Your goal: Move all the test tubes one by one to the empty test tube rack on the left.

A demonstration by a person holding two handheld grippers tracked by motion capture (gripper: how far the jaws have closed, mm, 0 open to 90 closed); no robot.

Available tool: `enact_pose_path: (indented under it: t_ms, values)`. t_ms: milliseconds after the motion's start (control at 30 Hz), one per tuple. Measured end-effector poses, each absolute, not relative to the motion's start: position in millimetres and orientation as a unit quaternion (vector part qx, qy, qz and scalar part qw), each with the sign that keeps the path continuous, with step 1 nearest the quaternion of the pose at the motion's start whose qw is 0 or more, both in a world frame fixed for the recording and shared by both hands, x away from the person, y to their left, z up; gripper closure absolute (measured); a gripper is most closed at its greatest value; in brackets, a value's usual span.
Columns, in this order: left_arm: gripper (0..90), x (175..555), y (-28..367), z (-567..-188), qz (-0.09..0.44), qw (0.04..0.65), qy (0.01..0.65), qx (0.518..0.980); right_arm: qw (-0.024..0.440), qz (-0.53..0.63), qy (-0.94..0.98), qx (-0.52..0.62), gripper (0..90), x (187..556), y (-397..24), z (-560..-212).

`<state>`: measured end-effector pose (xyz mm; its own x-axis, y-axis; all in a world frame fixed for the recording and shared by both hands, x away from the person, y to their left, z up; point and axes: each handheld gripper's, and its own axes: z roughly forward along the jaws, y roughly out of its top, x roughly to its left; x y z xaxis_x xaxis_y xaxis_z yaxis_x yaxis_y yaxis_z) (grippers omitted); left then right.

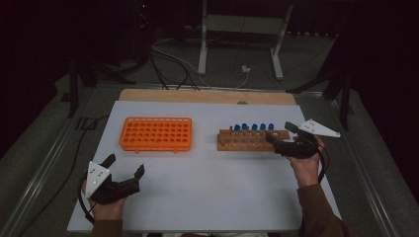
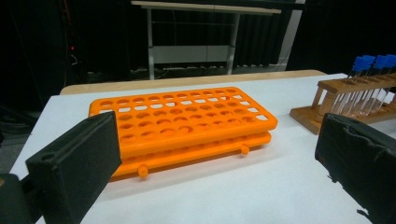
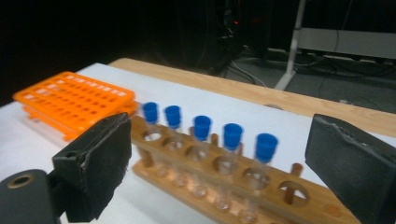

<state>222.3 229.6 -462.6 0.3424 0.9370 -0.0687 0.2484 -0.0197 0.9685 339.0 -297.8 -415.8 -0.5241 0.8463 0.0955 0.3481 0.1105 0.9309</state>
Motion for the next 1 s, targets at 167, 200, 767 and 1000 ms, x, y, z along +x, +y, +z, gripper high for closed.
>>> enact_pose_path:
  t_ms: [167, 200, 767, 1000]
  values:
    - [1.1, 221, 231, -462, 0.33, 0.523, 0.469, 0.631, 0.237, 0.501, 0.71, 0.436, 15.0, 354, -305, -426]
    - [1.1, 221, 230, -462, 0.33, 0.523, 0.469, 0.631, 0.235, 0.496, 0.711, 0.44, 17.9, 359, -307, -430]
    - [1.1, 217, 233, -463, 0.331, 0.521, 0.474, 0.627, 0.234, 0.455, 0.734, 0.446, 69.4, 388, -300, -463]
    - [1.1, 217, 232, -464, 0.329, 0.519, 0.474, 0.631, 0.235, 0.455, 0.74, 0.435, 75.7, 387, -296, -468]
